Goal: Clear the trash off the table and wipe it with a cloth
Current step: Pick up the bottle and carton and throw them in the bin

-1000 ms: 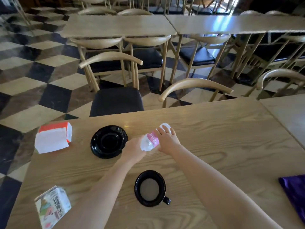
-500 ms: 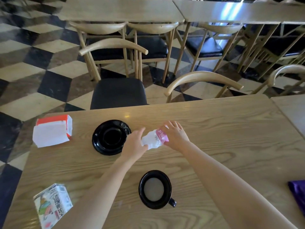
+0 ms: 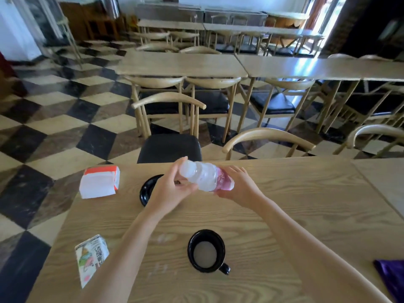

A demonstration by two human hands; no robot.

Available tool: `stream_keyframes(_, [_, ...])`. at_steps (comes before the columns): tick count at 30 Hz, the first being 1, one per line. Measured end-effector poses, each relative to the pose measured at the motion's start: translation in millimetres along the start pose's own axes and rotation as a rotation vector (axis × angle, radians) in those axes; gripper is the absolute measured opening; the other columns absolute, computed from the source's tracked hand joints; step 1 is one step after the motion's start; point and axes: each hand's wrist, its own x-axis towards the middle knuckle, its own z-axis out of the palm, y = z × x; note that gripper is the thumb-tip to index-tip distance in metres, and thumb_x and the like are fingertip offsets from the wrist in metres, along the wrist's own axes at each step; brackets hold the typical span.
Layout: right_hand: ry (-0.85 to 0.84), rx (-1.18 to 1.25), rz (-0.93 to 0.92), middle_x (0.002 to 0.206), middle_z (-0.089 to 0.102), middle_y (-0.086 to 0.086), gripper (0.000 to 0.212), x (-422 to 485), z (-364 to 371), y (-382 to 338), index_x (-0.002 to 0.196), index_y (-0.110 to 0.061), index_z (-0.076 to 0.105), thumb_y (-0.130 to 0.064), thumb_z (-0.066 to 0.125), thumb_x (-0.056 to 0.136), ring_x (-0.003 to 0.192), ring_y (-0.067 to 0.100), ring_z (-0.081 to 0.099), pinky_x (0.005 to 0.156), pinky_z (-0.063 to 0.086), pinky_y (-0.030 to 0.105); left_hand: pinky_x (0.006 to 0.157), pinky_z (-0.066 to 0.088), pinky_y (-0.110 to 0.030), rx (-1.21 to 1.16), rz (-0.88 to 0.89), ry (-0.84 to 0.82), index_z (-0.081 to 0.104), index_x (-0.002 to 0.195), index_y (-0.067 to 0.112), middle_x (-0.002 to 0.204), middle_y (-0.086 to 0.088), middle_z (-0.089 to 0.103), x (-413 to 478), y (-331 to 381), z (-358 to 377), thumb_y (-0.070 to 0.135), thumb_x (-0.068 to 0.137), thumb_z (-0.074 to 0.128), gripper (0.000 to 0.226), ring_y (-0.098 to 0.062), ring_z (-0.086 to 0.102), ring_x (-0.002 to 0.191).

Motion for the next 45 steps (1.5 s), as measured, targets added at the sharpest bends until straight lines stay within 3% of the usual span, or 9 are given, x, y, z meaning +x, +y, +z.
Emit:
stream_keyframes(8, [0.041, 0.447, -0.098, 0.11, 0.062, -0.017, 0.059, -34, -42, -121, 0.115, -0.034, 0.049, -0.038, 0.081, 0.066, 0.103, 0.005, 0.06, 0.091, 0.049, 0.028, 0.106, 0.042, -0.042, -0.348, 0.027, 0.022, 0.035, 0.141, 0.036, 0.131, 0.009, 0.058, -63, 37, -51, 0.064, 0.052, 0.078, 0.103, -0.006, 0.055, 0.12])
stream_keyframes(17, [-0.122, 0.545, -0.193, 0.124, 0.045, -0.001, 0.038, -67, -5, -211, 0.107, -0.016, 0.068, -0.037, 0.073, 0.076, 0.122, 0.012, 0.042, 0.101, 0.038, 0.026, 0.086, 0.052, -0.031, -0.378, 0.09, 0.222, 0.062, 0.106, 0.034, 0.105, 0.005, 0.072, -135, 48, -83, 0.032, 0.067, 0.075, 0.041, -0.015, 0.067, 0.102])
stream_keyframes(21, [-0.301, 0.584, -0.35, 0.114, 0.064, 0.007, 0.031, -71, 13, -241, 0.109, -0.012, 0.064, -0.035, 0.059, 0.089, 0.105, 0.02, 0.062, 0.096, 0.051, 0.038, 0.088, 0.052, -0.037, -0.389, 0.021, 0.313, 0.061, 0.112, 0.036, 0.106, 0.004, 0.071, -159, 36, -107, 0.03, 0.067, 0.078, 0.049, -0.016, 0.067, 0.103])
stream_keyframes(25, [-0.448, 0.705, -0.322, 0.118, 0.064, -0.004, 0.039, -54, 33, -258, 0.124, -0.023, 0.053, -0.046, 0.044, 0.094, 0.109, 0.011, 0.061, 0.089, 0.051, 0.023, 0.094, 0.048, -0.042, -0.427, 0.01, 0.384, 0.056, 0.123, 0.024, 0.112, -0.003, 0.068, -173, 27, -135, 0.041, 0.06, 0.083, 0.071, -0.022, 0.063, 0.109])
stream_keyframes(28, [-0.407, 0.639, -0.189, 0.129, 0.053, -0.002, 0.058, -29, 66, -262, 0.133, -0.023, 0.045, -0.059, 0.043, 0.088, 0.119, 0.019, 0.051, 0.096, 0.042, 0.032, 0.093, 0.048, -0.044, -0.433, -0.012, 0.425, 0.051, 0.127, 0.018, 0.112, -0.003, 0.064, -184, 11, -159, 0.039, 0.063, 0.082, 0.074, -0.024, 0.06, 0.111])
stream_keyframes(31, [-0.392, 0.408, -0.095, 0.138, 0.048, 0.003, 0.049, -13, 115, -257, 0.141, -0.019, 0.039, -0.04, 0.043, 0.096, 0.118, 0.02, 0.049, 0.089, 0.041, 0.03, 0.081, 0.053, -0.026, -0.434, -0.023, 0.522, 0.055, 0.119, 0.023, 0.097, 0.011, 0.068, -197, -6, -180, 0.02, 0.074, 0.074, 0.049, -0.008, 0.065, 0.099])
stream_keyframes(34, [-0.519, -0.032, -0.118, 0.145, 0.04, 0.014, 0.041, -11, 180, -243, 0.14, -0.012, 0.039, -0.019, 0.037, 0.1, 0.131, 0.03, 0.04, 0.103, 0.038, 0.043, 0.074, 0.053, -0.017, -0.434, -0.038, 0.575, 0.053, 0.116, 0.023, 0.09, 0.014, 0.067, -213, -25, -197, 0.012, 0.084, 0.064, 0.035, -0.004, 0.065, 0.093])
stream_keyframes(40, [-0.598, -0.202, 0.108, 0.149, 0.027, 0.013, 0.083, -36, 275, -224, 0.148, -0.013, 0.011, -0.051, 0.053, 0.087, 0.136, 0.034, 0.027, 0.108, 0.03, 0.043, 0.092, 0.051, -0.034, -0.401, -0.118, 0.608, 0.044, 0.13, 0.023, 0.117, -0.005, 0.058, -234, -68, -225, 0.039, 0.069, 0.07, 0.068, -0.02, 0.057, 0.114])
stream_keyframes(45, [-0.428, -0.209, 0.098, 0.141, 0.031, 0.015, 0.087, -49, 316, -226, 0.149, -0.02, -0.004, -0.03, 0.057, 0.088, 0.126, 0.034, 0.039, 0.102, 0.042, 0.041, 0.097, 0.05, -0.038, -0.435, -0.211, 0.613, 0.042, 0.134, 0.022, 0.125, -0.007, 0.057, -241, -104, -241, 0.04, 0.065, 0.075, 0.078, -0.02, 0.056, 0.118])
